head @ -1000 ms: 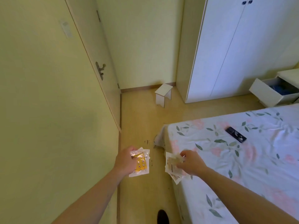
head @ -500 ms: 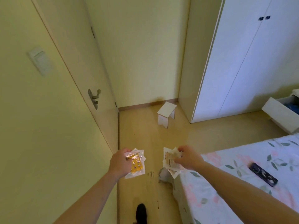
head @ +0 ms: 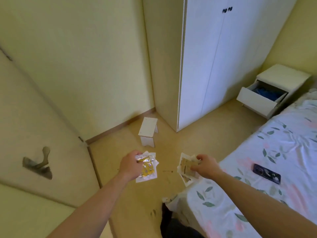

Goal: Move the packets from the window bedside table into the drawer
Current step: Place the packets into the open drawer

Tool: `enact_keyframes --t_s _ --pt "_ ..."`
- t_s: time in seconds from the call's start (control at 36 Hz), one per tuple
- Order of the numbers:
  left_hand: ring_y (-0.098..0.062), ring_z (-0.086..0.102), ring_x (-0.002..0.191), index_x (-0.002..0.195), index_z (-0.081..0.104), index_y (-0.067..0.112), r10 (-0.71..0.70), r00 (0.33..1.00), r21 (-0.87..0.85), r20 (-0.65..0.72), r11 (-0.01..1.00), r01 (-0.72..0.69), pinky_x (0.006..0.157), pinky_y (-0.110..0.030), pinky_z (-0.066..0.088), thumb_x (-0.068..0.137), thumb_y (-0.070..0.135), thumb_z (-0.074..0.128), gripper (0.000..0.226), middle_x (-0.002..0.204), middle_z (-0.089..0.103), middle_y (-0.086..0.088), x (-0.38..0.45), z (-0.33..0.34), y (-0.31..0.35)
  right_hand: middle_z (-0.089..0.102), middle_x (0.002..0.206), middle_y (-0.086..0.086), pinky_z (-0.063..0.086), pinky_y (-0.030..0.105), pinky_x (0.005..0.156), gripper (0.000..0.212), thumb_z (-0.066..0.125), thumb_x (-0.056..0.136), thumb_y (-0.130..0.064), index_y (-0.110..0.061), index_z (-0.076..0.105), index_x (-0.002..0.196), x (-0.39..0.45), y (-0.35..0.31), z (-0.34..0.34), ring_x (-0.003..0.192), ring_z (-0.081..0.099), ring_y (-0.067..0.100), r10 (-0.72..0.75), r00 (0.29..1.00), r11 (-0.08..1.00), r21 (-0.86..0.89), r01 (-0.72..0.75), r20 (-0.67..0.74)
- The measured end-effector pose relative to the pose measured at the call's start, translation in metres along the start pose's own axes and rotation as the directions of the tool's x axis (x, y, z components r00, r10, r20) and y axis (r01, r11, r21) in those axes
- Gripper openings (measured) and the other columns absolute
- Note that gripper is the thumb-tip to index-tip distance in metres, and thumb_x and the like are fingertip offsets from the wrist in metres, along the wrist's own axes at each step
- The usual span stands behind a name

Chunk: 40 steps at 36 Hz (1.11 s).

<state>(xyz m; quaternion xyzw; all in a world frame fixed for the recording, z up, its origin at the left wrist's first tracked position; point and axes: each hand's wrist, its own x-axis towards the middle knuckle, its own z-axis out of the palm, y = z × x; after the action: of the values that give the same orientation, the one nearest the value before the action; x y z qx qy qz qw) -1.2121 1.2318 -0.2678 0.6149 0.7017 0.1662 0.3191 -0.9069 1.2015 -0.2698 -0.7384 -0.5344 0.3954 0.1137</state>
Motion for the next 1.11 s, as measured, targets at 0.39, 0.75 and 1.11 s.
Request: enact_keyframes --t_s 0.39,0.75,1.11 --pt "-0.011 0.064 0.083 0.096 0.064 0.03 0.052 0.996 -0.056 0.075 0.997 -0.047 0.064 -0.021 0.047 0.088 0.011 0.065 0.021 0.09 0.067 0.013 0.223 -0.025 0.067 0.065 0.129 0.006 0.052 0.035 0.096 0.064 0.078 0.085 -0.027 -0.012 0.053 0.142 0.216 -0.069 -0.039 0.112 0.063 0.021 0.161 0.987 0.973 0.172 -0.157 -0.011" --pt "-0.017 0.065 0.093 0.112 0.065 0.025 0.137 0.951 -0.029 0.276 0.991 -0.134 0.063 -0.02 0.045 0.09 0.012 0.064 0.026 0.105 0.068 0.003 0.437 0.027 0.182 0.065 0.093 -0.007 0.053 0.028 0.074 0.043 0.076 0.084 -0.026 -0.014 0.065 0.124 0.346 -0.058 -0.155 0.083 0.064 0.011 0.299 0.939 0.926 0.29 -0.243 -0.171" --pt "-0.019 0.065 0.086 0.093 0.064 0.03 0.393 0.789 -0.102 0.471 0.913 -0.394 0.063 -0.022 0.046 0.087 0.011 0.067 0.021 0.09 0.067 0.008 0.63 0.114 0.4 0.068 0.119 0.005 0.051 0.027 0.072 0.065 0.081 0.082 -0.031 -0.013 0.056 0.14 0.46 -0.003 -0.295 0.094 0.064 0.017 0.648 0.689 0.662 0.687 -0.3 -0.324"
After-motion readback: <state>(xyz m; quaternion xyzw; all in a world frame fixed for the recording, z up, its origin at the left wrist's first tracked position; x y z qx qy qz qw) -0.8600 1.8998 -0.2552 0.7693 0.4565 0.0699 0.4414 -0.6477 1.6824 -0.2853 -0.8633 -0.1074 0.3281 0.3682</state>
